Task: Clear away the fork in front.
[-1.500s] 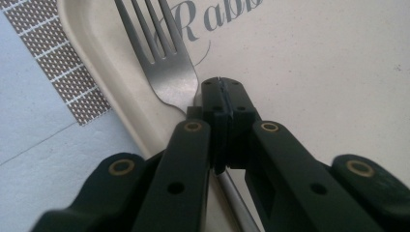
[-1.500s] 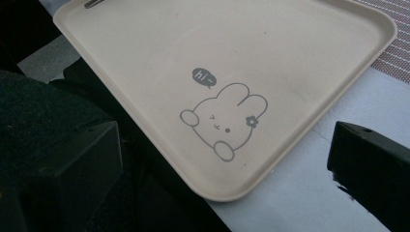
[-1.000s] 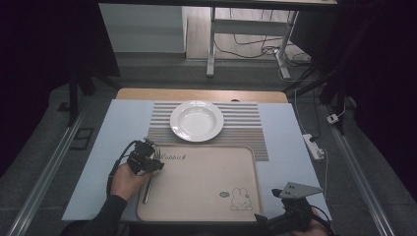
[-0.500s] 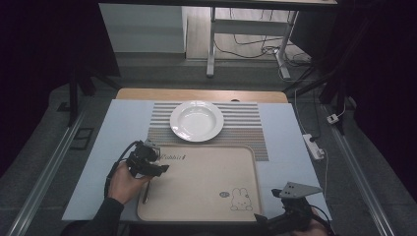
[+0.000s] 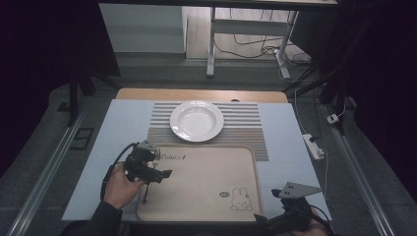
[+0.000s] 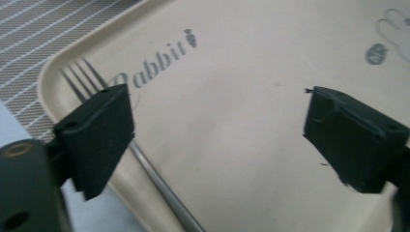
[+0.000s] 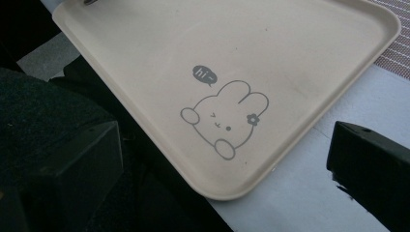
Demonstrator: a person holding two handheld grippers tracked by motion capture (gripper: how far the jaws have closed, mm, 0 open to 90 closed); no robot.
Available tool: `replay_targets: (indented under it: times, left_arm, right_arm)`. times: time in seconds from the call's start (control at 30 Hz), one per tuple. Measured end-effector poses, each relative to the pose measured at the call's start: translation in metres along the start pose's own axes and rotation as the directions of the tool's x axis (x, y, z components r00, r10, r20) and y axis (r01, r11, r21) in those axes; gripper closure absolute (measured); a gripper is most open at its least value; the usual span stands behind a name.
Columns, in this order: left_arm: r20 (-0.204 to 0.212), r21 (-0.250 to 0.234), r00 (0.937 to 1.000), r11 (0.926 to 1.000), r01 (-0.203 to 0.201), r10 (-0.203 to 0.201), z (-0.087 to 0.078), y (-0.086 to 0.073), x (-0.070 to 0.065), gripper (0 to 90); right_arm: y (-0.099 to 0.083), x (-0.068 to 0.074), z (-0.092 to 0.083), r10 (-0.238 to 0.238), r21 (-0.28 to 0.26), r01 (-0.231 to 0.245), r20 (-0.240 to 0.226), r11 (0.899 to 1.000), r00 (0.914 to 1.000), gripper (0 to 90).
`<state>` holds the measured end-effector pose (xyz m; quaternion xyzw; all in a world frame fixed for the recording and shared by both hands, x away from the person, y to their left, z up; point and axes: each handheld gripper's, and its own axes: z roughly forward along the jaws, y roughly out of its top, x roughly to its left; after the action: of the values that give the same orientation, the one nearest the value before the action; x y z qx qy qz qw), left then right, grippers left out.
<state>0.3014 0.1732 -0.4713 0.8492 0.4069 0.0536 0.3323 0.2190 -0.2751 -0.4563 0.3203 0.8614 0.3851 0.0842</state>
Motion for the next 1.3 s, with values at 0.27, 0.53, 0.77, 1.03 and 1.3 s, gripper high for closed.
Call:
replay_targets:
  times: [0.27, 0.53, 0.77, 1.03, 1.3]
  left_arm:
    - [0.061, -0.049, 0.9981, 0.9988, -0.008, 0.011, -0.014, -0.013, -0.002, 0.9]
    - [0.082, -0.088, 0.9965, 0.9959, 0.021, -0.013, -0.031, -0.035, -0.003, 0.0]
    - [0.085, -0.11, 0.9955, 0.9926, 0.051, -0.042, -0.043, -0.054, -0.004, 0.0]
    - [0.104, -0.144, 0.992, 0.9858, 0.086, -0.072, -0.059, -0.073, -0.002, 0.1]
    - [0.116, -0.164, 0.9877, 0.9789, 0.123, -0.104, -0.071, -0.091, 0.0, 0.1]
  right_arm:
    - [0.0, 0.001, 0.0, -0.001, 0.002, 0.001, 0.002, 1.0, 1.0, 0.0]
    - [0.0, 0.0, 0.001, -0.003, 0.003, 0.003, 0.002, 1.0, 1.0, 0.0]
    - [0.0, 0.0, 0.001, -0.002, 0.004, 0.002, 0.003, 1.0, 1.0, 0.0]
    - [0.0, 0.0, 0.001, 0.0, 0.005, 0.0, 0.004, 1.0, 1.0, 0.0]
    - [0.0, 0.0, 0.001, 0.004, 0.003, -0.004, 0.004, 1.0, 1.0, 0.0]
